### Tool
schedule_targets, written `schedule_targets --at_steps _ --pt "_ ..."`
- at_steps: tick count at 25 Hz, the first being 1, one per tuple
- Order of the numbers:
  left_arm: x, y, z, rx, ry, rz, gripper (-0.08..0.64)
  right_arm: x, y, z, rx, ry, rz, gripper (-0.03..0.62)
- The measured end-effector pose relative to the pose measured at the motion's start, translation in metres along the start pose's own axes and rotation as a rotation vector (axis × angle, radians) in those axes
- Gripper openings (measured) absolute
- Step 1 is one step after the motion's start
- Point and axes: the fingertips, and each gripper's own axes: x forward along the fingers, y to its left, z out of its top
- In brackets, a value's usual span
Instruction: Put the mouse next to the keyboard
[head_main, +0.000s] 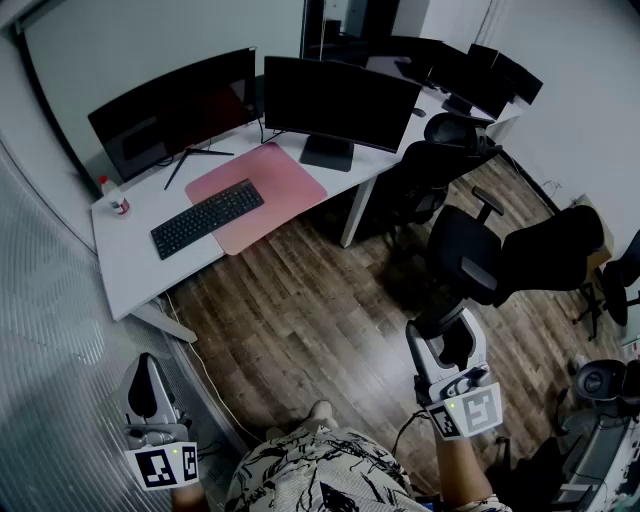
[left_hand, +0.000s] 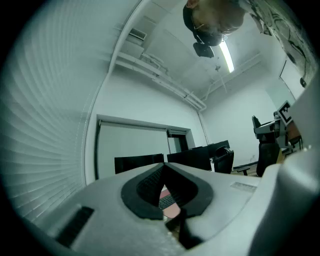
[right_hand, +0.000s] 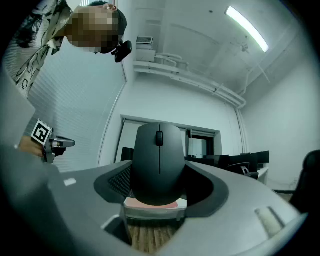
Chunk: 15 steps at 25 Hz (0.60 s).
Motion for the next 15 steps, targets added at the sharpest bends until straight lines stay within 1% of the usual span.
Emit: schedule_targets --at_steps 10,15 --pt "-0.001 -0.011 0.002 0.002 0.009 -0.008 -0.005 -0.006 -0.004 -0.003 0.012 0.002 0.008 0.305" --pt "0.001 -0.019 0.002 0.006 0.016 -0.004 -0.005 -0.009 -0.012 0.005 0.024 -0.04 -0.003 0.306"
